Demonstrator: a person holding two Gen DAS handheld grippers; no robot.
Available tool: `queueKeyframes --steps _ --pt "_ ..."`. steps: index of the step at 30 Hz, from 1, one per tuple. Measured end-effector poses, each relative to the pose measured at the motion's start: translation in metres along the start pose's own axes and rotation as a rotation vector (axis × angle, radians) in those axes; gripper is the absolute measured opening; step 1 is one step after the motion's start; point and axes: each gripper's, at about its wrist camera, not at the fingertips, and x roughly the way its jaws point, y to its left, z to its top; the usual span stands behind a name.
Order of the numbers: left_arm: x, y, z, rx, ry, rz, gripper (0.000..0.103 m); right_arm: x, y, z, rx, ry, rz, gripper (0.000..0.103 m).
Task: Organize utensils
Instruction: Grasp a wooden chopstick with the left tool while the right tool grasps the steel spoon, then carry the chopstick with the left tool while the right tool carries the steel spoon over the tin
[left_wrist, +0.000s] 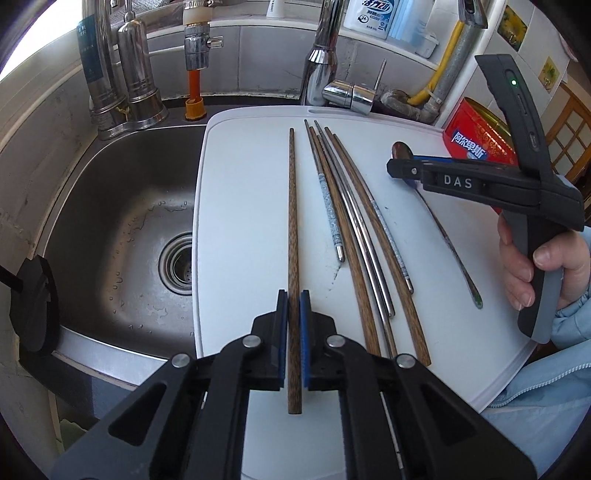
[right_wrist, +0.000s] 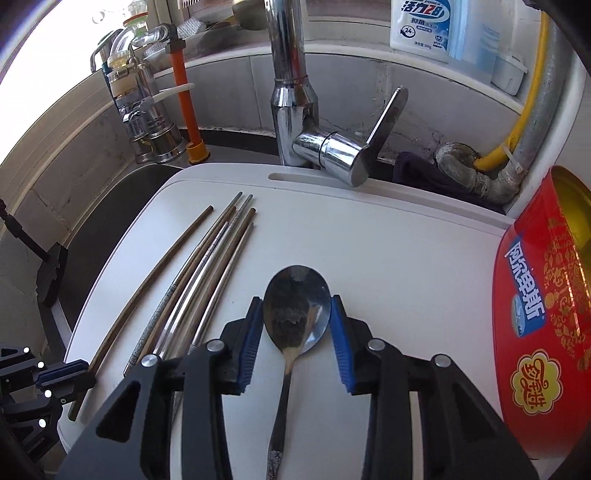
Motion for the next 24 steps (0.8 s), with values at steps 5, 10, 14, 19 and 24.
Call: queueKeyframes --steps 5,10,14,19,24 --pt "-0.005 0.002 0.001 -0.011 -0.020 0.002 0.006 -0.013 -0.007 -0.005 0.023 -0.020 0.001 0.037" --pt "-0.012 0.001 0.004 -0.009 -0.046 0.001 0.006 -0.031 -0.011 -0.008 0.028 -0.061 -0.010 0.037" --pt "-0.019 0.001 0.007 -0.021 -0.074 -0.010 0.006 -0.049 -0.017 -0.010 0.052 -0.094 -0.008 0.037" --pt "-0.017 0.002 0.009 -0.014 -0.068 0.001 0.006 -0.069 -0.013 -0.013 0.020 -0.139 -0.012 0.037" --pt "-0.008 0.018 0.008 -0.073 -0.059 0.004 0.006 -0.080 -0.018 -0.016 0.047 -0.152 -0.015 0.037"
